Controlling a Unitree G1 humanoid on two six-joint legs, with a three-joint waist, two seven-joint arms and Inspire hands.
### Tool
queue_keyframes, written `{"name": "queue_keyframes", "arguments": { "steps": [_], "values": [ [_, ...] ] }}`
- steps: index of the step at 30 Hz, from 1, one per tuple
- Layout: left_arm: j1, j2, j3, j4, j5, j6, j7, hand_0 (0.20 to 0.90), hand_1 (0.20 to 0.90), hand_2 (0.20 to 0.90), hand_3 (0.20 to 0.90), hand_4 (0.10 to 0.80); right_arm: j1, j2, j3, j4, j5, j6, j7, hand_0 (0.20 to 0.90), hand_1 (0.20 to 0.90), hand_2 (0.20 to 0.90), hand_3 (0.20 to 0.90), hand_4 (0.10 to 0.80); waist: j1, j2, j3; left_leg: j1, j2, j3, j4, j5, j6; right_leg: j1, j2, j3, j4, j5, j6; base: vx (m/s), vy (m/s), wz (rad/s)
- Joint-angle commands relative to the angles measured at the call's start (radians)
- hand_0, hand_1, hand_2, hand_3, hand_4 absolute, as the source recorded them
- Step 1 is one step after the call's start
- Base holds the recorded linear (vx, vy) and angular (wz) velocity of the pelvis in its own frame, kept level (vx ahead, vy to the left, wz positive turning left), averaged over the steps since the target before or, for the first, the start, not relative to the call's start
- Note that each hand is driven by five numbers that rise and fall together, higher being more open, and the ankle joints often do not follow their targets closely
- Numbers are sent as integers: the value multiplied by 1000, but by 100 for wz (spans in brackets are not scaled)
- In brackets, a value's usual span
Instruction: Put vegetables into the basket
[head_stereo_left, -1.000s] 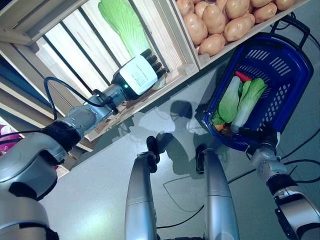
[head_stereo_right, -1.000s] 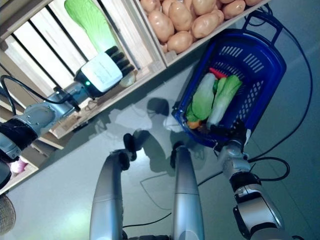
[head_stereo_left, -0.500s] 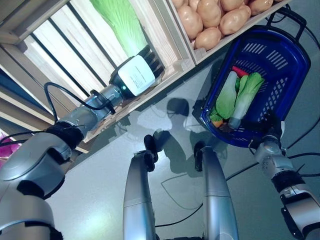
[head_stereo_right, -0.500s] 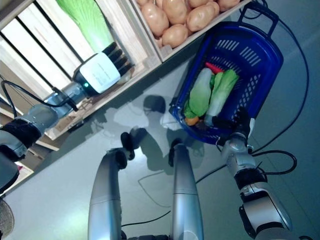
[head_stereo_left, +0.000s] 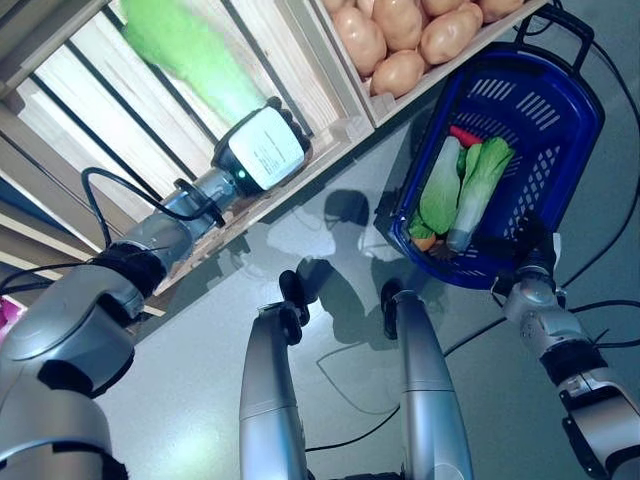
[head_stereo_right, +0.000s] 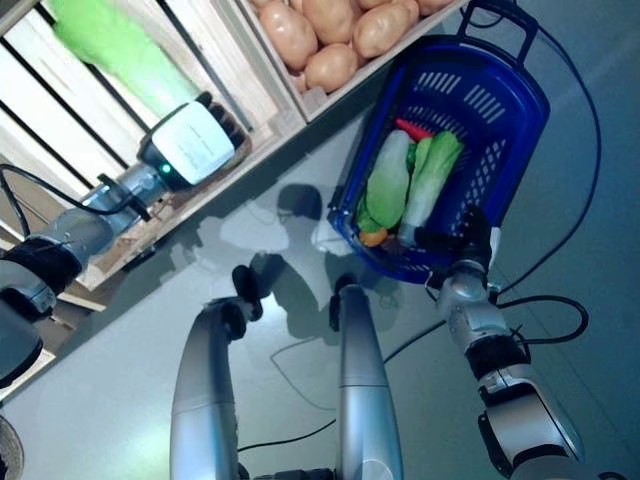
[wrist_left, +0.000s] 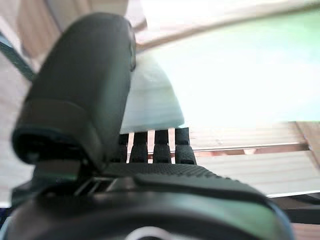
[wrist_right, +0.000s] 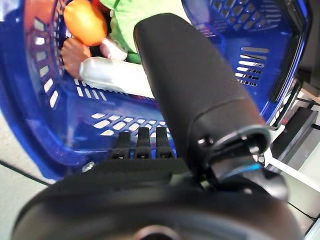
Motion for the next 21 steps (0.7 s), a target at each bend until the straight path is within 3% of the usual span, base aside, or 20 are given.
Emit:
{"name": "queue_keyframes", "arguments": {
  "steps": [1,9,13,17,20,21],
  "values": [
    [-52,9,87,-21,-18,42,38,300,300,300,300,400,21,-63,-44,-68,-70,-36,-42,900,900,900,900,800,-1,-18,-2,102,0,1,31,-189,-13,55,-12,-37,-84,106,-39,0,0,0],
    [-17,28,112,-36,-33,-24,148,300,300,300,300,400,38,-46,-49,-83,-80,-48,-34,900,900,900,900,800,2,-21,-2,202,10,15,-44,-156,-31,156,-16,-53,-147,116,-33,4,-6,0],
    [2,60,142,-122,-69,-98,229,300,300,300,300,400,61,-4,-48,-124,-122,-41,-55,900,900,900,900,800,10,-24,-2,302,3,15,-195,-53,-50,264,-17,-67,-291,190,-34,-43,-59,7],
    [92,85,223,-202,-159,-161,300,300,300,300,300,400,119,27,-58,-159,-156,-51,-60,900,900,900,900,800,23,-28,-11,434,-20,10,-325,-3,-55,406,-13,-82,-431,225,-28,46,-51,5],
    [188,96,315,-294,-294,-196,299,300,300,300,300,400,173,39,-75,-183,-196,-59,-42,900,900,900,900,800,41,-28,-48,501,-39,-2,-415,29,-54,482,-12,-90,-532,246,-28,53,-63,6],
    [226,90,358,-307,-374,-245,300,300,300,300,300,400,186,41,-78,-187,-203,-63,-29,900,900,900,900,800,48,-28,-57,522,-44,-3,-444,39,-55,507,-15,-95,-561,252,-27,15,-38,8]
  ]
}}
